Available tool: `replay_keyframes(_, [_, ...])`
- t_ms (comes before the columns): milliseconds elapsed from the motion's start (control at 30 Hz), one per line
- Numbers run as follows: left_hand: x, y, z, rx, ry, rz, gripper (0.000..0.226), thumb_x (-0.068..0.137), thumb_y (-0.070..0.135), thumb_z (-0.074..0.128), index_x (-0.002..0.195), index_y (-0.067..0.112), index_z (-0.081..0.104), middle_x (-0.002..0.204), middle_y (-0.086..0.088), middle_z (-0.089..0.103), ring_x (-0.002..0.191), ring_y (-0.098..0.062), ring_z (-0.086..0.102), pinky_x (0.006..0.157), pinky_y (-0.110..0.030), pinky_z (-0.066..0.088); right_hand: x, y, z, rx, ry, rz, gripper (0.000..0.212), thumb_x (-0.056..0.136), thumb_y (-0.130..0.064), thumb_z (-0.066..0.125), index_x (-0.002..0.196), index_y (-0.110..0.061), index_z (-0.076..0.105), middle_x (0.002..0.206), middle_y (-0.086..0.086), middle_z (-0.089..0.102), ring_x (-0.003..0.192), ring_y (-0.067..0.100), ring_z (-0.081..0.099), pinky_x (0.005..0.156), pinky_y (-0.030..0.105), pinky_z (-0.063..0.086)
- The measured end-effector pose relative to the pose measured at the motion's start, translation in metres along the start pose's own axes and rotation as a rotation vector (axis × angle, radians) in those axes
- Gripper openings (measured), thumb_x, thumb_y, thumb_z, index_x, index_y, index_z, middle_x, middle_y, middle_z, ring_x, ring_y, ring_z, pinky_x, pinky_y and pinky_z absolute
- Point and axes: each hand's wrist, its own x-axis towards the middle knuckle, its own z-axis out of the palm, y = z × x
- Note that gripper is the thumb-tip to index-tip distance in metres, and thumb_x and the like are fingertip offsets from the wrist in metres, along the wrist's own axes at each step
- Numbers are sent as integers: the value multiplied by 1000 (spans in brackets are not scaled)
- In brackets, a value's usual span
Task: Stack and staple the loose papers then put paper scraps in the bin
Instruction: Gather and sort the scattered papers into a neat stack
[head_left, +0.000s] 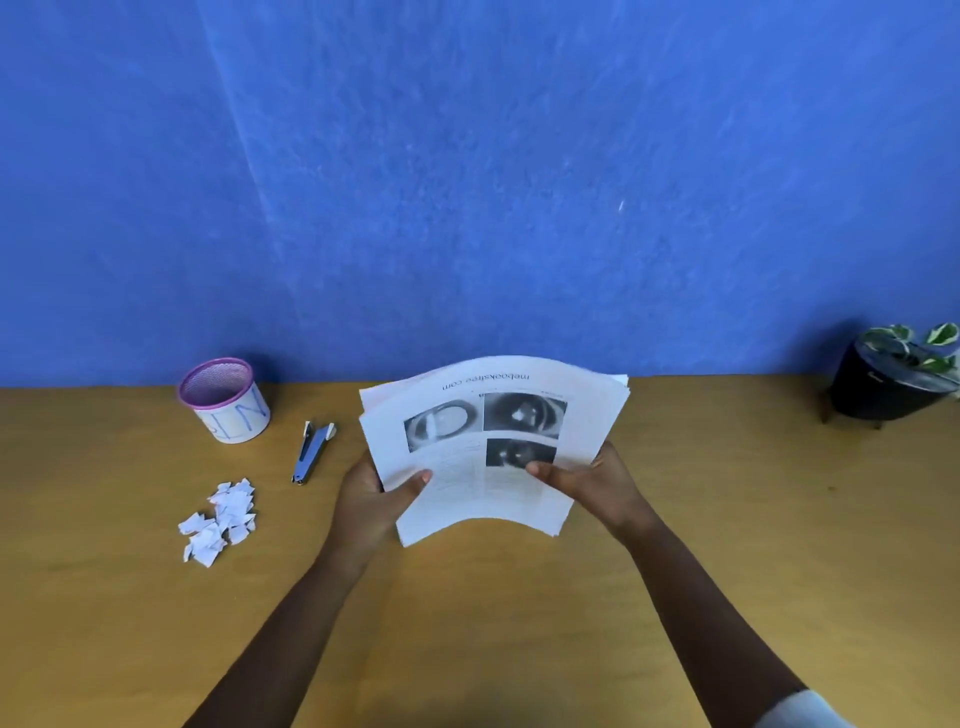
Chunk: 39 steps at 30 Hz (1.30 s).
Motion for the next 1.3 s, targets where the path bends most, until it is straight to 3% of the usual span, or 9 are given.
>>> replay_keyframes(133, [3,35,-3,-35,-30,145,34,78,1,65,86,33,58,73,35,67,75,12,64,59,-5,48,-4,-18,2,59,-64,-76,35,72,7,72,94,-20,69,93,-4,75,91,13,70,79,26,57])
replay_keyframes(333, [7,51,-5,-75,-20,226,26,80,4,62,96,24,59,81,28,70,81,4,66,67,-10,51,-3,-30,-1,101,-38,-105,23,71,-1,72,91,-11,71,86,-4,76,84,12,71,73,24,55])
replay_keyframes(500, [3,36,-2,-59,-31,172,25,81,4,63,95,24,60,77,28,70,77,4,65,61,-8,49,-3,-23,-1,78,-39,-63,23,74,1,72,92,-12,71,85,-5,76,83,11,71,71,22,55])
replay_keyframes(667, [-1,19,2,-66,-33,87,26,81,6,63,88,31,61,72,26,70,74,5,65,58,-10,51,-3,-7,0,74,-5,-48,26,74,0,73,95,-16,71,99,9,74,93,23,70,80,33,57])
replay_keyframes(800, [0,8,1,-47,-54,60,21,83,5,60,93,24,62,74,24,71,76,4,66,58,-9,50,-2,2,3,108,2,-9,26,76,3,71,95,-14,70,99,11,73,90,24,70,76,34,57])
replay_keyframes(967, [-1,-9,2,-36,-74,-12,19,85,6,58,92,23,62,72,26,71,76,0,67,59,-10,52,-5,21,4,65,10,36,29,71,-13,75,100,-16,71,105,11,73,98,26,69,85,39,55])
replay_keyframes(1167, [-2,-36,1,-11,-98,-100,25,86,8,57,111,10,60,99,5,66,96,-18,63,67,-11,54,-10,47,5,37,36,126,24,82,-7,69,99,-24,70,103,1,74,96,13,69,83,29,56])
replay_keyframes(1300, [-2,-45,2,-8,-85,-149,22,88,11,55,109,13,59,112,-7,63,101,-23,61,76,-23,51,-11,64,7,-91,44,235,18,83,-12,69,99,-20,68,101,2,72,92,14,69,79,24,56])
